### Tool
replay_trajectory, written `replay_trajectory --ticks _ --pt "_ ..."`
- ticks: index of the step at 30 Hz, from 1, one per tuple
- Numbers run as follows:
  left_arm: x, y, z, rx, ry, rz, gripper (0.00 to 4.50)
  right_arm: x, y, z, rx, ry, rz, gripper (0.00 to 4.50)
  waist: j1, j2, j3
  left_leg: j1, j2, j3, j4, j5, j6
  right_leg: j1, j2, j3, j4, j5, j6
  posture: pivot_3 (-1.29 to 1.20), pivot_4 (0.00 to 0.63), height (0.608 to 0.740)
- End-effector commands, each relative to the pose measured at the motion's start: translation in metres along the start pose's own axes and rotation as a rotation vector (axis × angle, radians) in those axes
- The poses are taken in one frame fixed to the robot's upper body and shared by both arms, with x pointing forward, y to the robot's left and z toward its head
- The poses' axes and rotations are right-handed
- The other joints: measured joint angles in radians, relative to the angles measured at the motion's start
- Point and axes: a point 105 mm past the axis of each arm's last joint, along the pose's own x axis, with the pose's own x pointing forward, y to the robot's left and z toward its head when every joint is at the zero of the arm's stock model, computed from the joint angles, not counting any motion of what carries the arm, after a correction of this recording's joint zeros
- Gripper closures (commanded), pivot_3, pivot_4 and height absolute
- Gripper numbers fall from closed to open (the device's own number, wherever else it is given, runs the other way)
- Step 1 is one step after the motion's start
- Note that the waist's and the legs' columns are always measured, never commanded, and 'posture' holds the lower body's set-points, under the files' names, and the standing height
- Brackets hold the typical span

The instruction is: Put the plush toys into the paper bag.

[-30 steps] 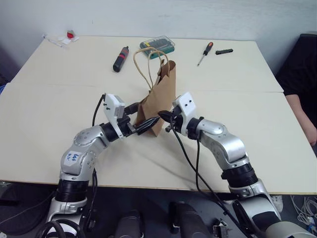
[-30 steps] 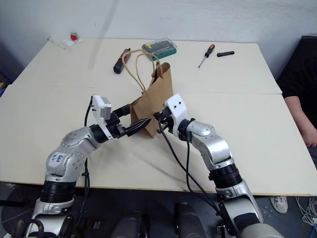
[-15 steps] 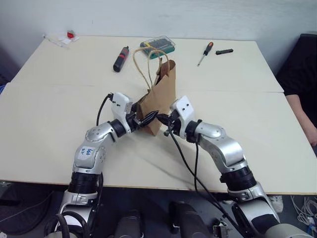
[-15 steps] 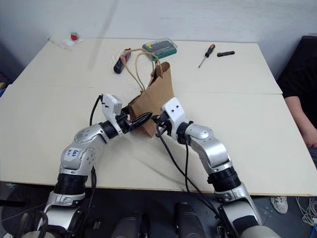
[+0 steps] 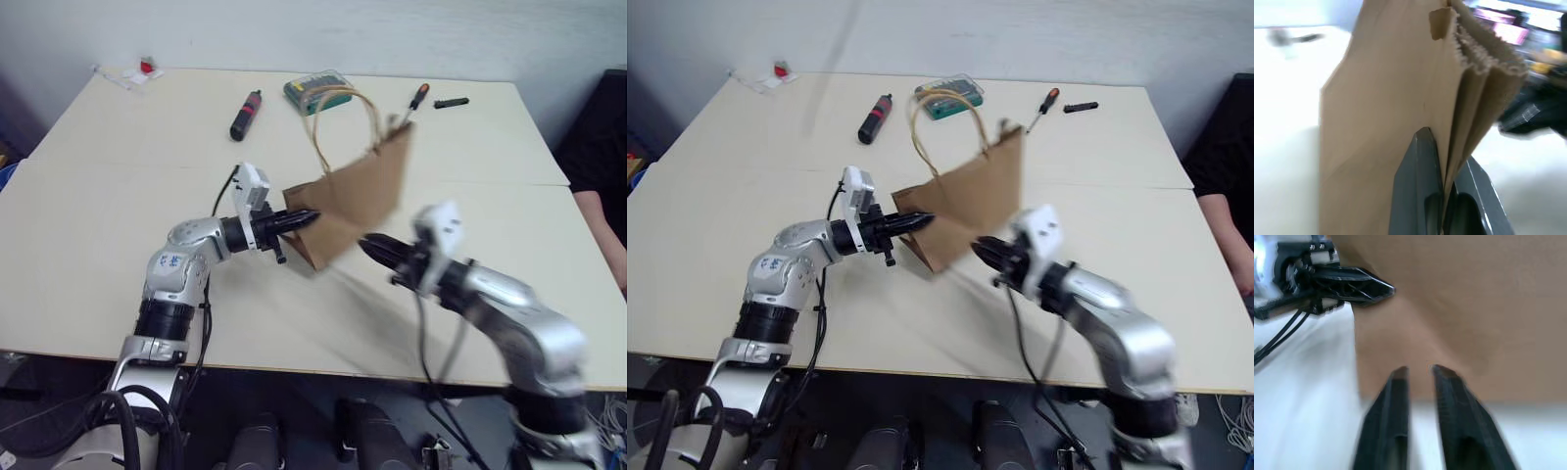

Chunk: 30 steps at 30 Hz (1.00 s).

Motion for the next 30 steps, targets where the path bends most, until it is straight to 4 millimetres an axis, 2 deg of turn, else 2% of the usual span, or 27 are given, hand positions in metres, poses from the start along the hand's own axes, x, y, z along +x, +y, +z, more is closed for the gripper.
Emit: replay_trajectory --ticks 1,5,8,12,16,19,21,24,27,30 --pt "0.009 -0.005 0.009 0.065 0.042 -0.180 4.50 -0.053 0.006 0.032 -0.108 -0.013 -0.003 2.47 0.009 0.000 0.000 0.000 0.000 0.000 0.001 0.000 0.000 0.001 0.000 0.000 0.000 0.000 0.000 0.00 0.150 0.740" --pt "0.028 -0.012 -0.001 0.148 0.120 -0.347 4.50 -0.106 0.005 0.032 -0.170 0.143 -0.039 1.06 0.024 0.000 0.000 0.003 -0.001 0.001 0.001 -0.001 0.002 0.004 0.003 0.001 -0.006 0.001 0.001 0.00 0.150 0.740" --pt "0.033 -0.014 -0.022 0.208 0.206 -0.410 4.50 -0.124 0.003 0.030 -0.169 0.178 -0.088 0.03 0.023 -0.001 0.000 0.003 -0.001 0.001 0.001 -0.001 0.003 0.004 0.004 0.004 -0.007 0.001 0.002 0.00 0.150 0.740" --pt "0.033 -0.015 -0.035 0.198 0.237 -0.455 4.50 -0.133 0.004 0.021 -0.174 0.216 -0.111 0.01 0.015 -0.001 0.000 0.003 0.000 0.002 0.000 -0.002 0.004 0.003 0.004 0.005 -0.007 0.001 0.003 0.00 0.150 0.740" --pt "0.026 -0.004 -0.028 0.171 0.211 -0.388 4.50 -0.137 -0.004 0.019 -0.168 0.210 -0.148 0.01 0.016 -0.001 0.000 0.003 -0.001 0.002 0.001 -0.003 0.005 0.003 0.004 0.006 -0.007 0.002 0.003 0.00 0.150 0.740" --pt "0.013 0.003 -0.012 0.130 0.160 -0.346 3.92 -0.138 -0.006 0.017 -0.169 0.213 -0.139 0.00 0.015 -0.001 0.000 0.003 -0.001 0.001 0.001 -0.002 0.005 0.003 0.004 0.006 -0.007 0.002 0.003 0.00 0.150 0.740" --pt "0.008 0.005 -0.007 0.123 0.153 -0.328 3.25 -0.139 -0.007 0.017 -0.169 0.215 -0.133 0.00 0.014 -0.001 0.000 0.003 -0.001 0.001 0.001 -0.002 0.004 0.002 0.004 0.006 -0.006 0.002 0.003 0.00 0.150 0.740" --pt "-0.033 0.007 0.015 0.133 0.153 -0.235 2.32 -0.141 -0.014 0.017 -0.169 0.222 -0.114 0.00 0.003 -0.001 0.000 0.003 -0.001 0.001 0.001 -0.002 0.004 0.002 0.003 0.006 -0.005 0.002 0.003 0.00 0.150 0.740" --pt "-0.081 -0.006 0.038 0.069 0.135 -0.132 1.36 -0.143 -0.022 0.022 -0.167 0.223 -0.083 0.00 -0.012 -0.001 0.000 0.003 0.001 0.002 0.000 -0.002 0.003 0.002 0.004 0.007 0.000 0.002 0.003 0.00 0.150 0.740" --pt "-0.125 -0.024 0.051 -0.021 0.154 -0.025 0.38 -0.146 -0.028 0.028 -0.161 0.223 -0.041 0.00 -0.021 -0.001 0.000 0.003 0.001 0.001 0.000 -0.001 0.002 0.002 0.002 0.007 0.000 0.001 0.003 0.00 0.150 0.740"
